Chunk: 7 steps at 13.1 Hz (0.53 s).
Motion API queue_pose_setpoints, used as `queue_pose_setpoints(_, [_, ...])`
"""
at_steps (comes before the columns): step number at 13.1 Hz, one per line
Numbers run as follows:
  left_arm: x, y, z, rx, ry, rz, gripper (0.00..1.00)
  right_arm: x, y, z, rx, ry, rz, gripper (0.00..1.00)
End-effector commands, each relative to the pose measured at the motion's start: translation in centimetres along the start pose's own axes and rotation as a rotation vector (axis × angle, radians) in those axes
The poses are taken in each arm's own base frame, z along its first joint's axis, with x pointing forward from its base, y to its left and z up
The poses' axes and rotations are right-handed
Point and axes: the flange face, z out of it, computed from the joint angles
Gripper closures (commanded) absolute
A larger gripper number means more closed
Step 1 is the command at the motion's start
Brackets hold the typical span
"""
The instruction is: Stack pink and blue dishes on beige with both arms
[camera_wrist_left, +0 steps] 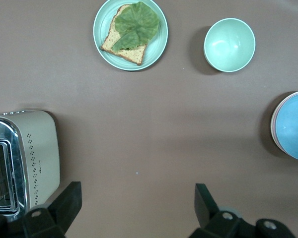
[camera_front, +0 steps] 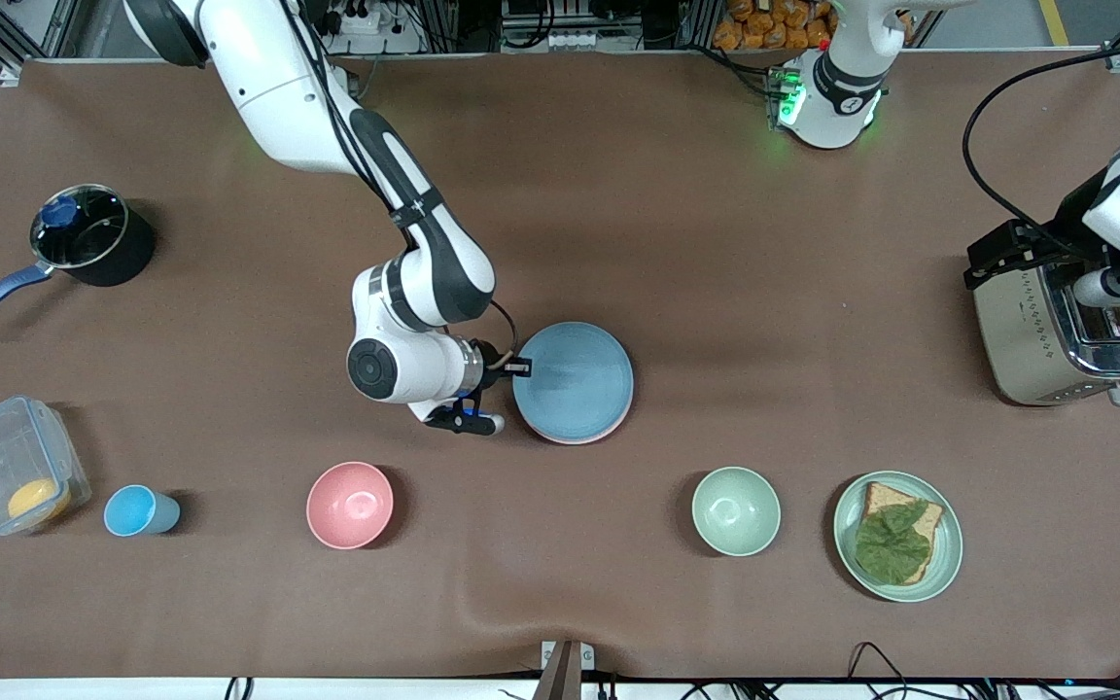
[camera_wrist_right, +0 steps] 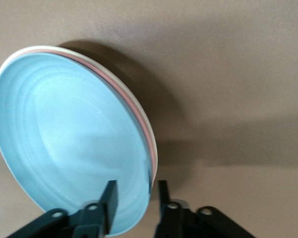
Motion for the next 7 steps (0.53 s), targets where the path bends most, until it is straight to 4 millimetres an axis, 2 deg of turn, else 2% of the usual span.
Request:
queue_pose_setpoints(1, [0.1, -0.1, -0.2, 0.016, 0.01, 0.01, 0.0, 0.6, -0.6, -1.3, 0.02, 0.02, -0.01, 0.0])
queue_pose_setpoints(2, [0.0, -0.1, -0.3, 0.016, 0.012, 0.013, 0.0, 0.9, -0.7, -2.7, 0.027, 0.036, -0.017, 0.0])
queue_pose_setpoints(4, [0.0, 0.0, -0.3, 0.016, 0.01, 0.014, 0.0, 1.9, 1.2, -4.6, 0.026, -0.005, 0.013, 0.0])
queue_pose_setpoints(5, [0.0, 0.3, -0.3, 0.017, 0.012, 0.024, 0.0, 2.4, 2.4, -6.0, 0.024, -0.035, 0.032, 0.0])
queue_pose_setpoints(7, [0.0, 0.6, -0.3, 0.017, 0.011, 0.027, 0.0, 3.3, 5.9, -9.8, -0.025, -0.054, 0.062, 0.0])
